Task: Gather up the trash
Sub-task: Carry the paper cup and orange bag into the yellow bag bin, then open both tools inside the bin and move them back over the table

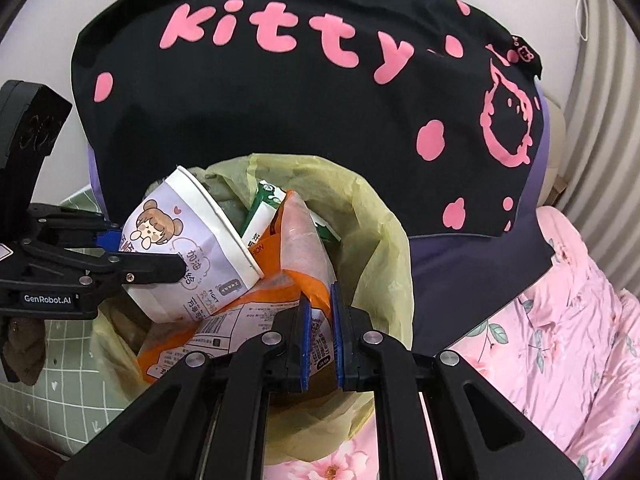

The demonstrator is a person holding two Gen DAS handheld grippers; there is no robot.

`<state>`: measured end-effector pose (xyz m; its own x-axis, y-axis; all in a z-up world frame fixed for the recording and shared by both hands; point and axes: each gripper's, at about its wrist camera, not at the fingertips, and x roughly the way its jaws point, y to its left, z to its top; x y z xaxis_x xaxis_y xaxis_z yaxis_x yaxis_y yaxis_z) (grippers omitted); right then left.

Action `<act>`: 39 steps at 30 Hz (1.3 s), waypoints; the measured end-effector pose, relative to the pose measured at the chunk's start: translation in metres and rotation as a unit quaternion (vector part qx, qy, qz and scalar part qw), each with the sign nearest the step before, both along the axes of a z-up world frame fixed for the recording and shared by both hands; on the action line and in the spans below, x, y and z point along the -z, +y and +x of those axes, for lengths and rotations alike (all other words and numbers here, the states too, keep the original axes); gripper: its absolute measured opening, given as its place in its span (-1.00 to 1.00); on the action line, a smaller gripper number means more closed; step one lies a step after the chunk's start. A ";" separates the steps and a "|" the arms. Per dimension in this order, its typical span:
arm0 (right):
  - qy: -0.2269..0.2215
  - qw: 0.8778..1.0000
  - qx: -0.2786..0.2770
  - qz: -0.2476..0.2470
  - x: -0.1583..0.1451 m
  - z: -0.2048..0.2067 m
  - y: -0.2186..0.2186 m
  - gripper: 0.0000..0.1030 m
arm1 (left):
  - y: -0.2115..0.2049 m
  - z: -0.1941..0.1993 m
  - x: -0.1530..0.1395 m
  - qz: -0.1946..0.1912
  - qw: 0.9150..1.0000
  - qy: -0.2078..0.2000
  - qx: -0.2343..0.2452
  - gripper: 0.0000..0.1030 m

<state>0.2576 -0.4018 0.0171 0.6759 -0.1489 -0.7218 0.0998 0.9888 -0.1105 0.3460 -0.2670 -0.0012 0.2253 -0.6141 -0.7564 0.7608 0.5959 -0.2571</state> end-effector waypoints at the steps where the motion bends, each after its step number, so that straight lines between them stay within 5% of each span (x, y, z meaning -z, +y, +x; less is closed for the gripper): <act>1: 0.001 1.000 -0.002 -0.002 0.001 0.001 0.000 -0.82 | -0.002 -0.001 0.003 0.003 1.000 -0.001 0.001 -0.38; 18: 0.001 1.000 0.016 0.000 0.004 -0.008 -0.010 -0.82 | -0.002 -0.006 -0.001 -0.019 1.000 0.008 0.004 -0.38; 23: 0.001 1.000 0.015 0.000 0.002 -0.012 -0.007 -0.80 | 0.015 -0.003 -0.011 -0.052 0.999 0.012 -0.011 -0.08; 29: -0.013 1.000 0.015 0.008 -0.003 -0.020 -0.006 -0.28 | 0.052 0.000 -0.031 -0.105 0.993 0.013 -0.062 0.08; 39: -0.073 0.997 0.006 0.001 -0.039 -0.027 0.034 -0.20 | 0.155 -0.011 -0.041 -0.106 0.971 -0.050 -0.207 0.09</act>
<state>0.2308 -0.3681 0.0563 0.7720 -0.1561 -0.6162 0.1268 0.9877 -0.0914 0.3348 -0.1118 0.0399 0.5527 -0.5941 -0.5845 0.4946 0.7983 -0.3437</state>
